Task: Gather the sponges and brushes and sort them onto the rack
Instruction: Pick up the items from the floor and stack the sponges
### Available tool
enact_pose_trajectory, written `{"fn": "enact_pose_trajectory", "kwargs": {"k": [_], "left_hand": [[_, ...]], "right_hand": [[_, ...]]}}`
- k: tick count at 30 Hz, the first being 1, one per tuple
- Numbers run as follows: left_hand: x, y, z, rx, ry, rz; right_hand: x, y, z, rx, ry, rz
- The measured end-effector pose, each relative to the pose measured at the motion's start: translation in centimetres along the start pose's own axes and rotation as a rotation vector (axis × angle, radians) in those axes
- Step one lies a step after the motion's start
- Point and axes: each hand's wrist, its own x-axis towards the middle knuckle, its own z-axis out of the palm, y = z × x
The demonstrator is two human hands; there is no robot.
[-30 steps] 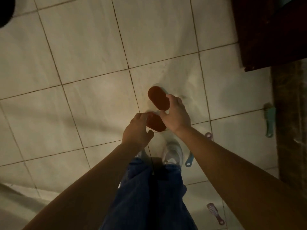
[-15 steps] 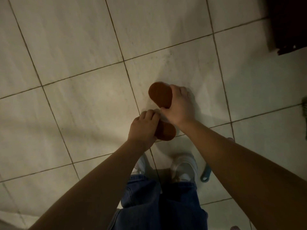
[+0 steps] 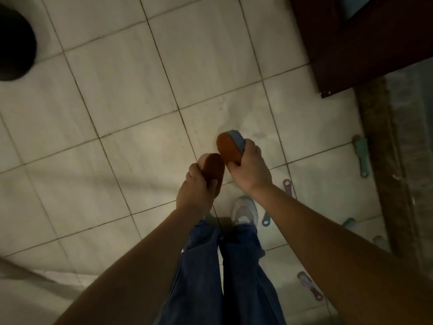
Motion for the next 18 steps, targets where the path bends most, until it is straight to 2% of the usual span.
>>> {"fn": "enact_pose_trajectory", "kwargs": {"k": [6,18], "left_hand": [[-8.1,6.3,-7.8,-0.404,0.060,-0.005],[-24.4,18.8,-22.9,-0.473,0.117,0.163]], "right_hand": [[-8.6,-5.5,-7.7,0.195,0.044,0.079],[-24.6,-15.8,-26.0,0.493,0.155,0.039]]}}
